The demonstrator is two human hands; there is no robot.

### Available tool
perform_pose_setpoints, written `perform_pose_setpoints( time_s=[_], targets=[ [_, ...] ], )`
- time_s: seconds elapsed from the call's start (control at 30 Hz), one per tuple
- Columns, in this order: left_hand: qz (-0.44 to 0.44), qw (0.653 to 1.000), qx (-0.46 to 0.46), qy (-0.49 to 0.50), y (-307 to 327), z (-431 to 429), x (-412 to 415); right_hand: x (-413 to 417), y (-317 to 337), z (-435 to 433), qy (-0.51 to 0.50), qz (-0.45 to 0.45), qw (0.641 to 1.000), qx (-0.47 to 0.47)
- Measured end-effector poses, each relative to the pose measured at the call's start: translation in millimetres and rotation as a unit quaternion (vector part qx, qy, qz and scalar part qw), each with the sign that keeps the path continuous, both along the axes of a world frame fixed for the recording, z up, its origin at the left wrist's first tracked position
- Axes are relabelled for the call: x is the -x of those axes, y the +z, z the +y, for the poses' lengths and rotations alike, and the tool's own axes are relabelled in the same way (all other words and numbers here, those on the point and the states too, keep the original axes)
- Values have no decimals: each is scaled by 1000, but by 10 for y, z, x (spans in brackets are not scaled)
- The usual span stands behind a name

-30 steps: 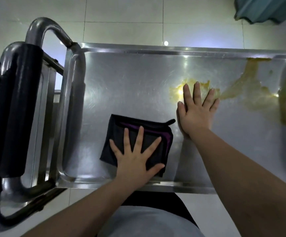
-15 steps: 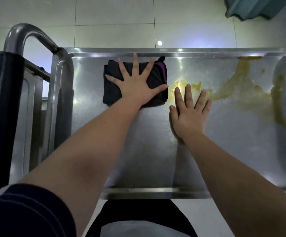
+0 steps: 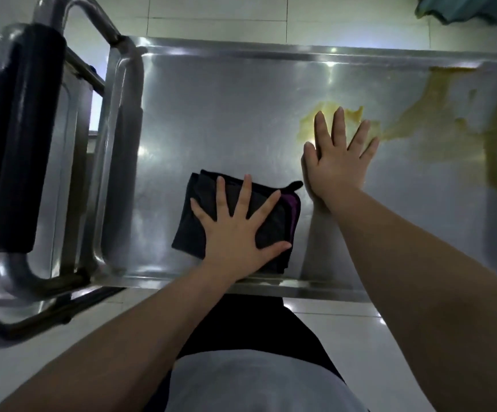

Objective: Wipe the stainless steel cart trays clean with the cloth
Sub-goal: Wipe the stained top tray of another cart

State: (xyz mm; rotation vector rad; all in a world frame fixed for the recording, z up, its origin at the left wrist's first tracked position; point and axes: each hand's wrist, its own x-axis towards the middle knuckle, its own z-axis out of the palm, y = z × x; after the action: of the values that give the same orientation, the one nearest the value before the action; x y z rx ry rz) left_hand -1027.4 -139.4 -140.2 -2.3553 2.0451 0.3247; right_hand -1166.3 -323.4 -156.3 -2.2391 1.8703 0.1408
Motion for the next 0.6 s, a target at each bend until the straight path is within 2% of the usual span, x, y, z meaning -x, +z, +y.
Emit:
perform_pose_setpoints(
  time_s=[0.1, 0.23, 0.4, 0.5, 0.6],
  targets=[
    [-10, 1000, -7, 7, 8, 351, 170, -9, 10, -3, 4, 11, 1000, -5],
    [-7, 999, -21, 28, 48, 346, 178, 26, 99, 85, 25, -6, 999, -19],
    [-14, 999, -26, 38, 80, 373, 127, 97, 159, 838, 93, -30, 995, -14],
    [-18, 998, -34, 54, 61, 450, -43, 227, 119, 1034, 96, -18, 995, -24],
    [-12, 993, -45, 111, 22, 569, -507, 230, 84, 1019, 99, -12, 995, -19]
  ],
)
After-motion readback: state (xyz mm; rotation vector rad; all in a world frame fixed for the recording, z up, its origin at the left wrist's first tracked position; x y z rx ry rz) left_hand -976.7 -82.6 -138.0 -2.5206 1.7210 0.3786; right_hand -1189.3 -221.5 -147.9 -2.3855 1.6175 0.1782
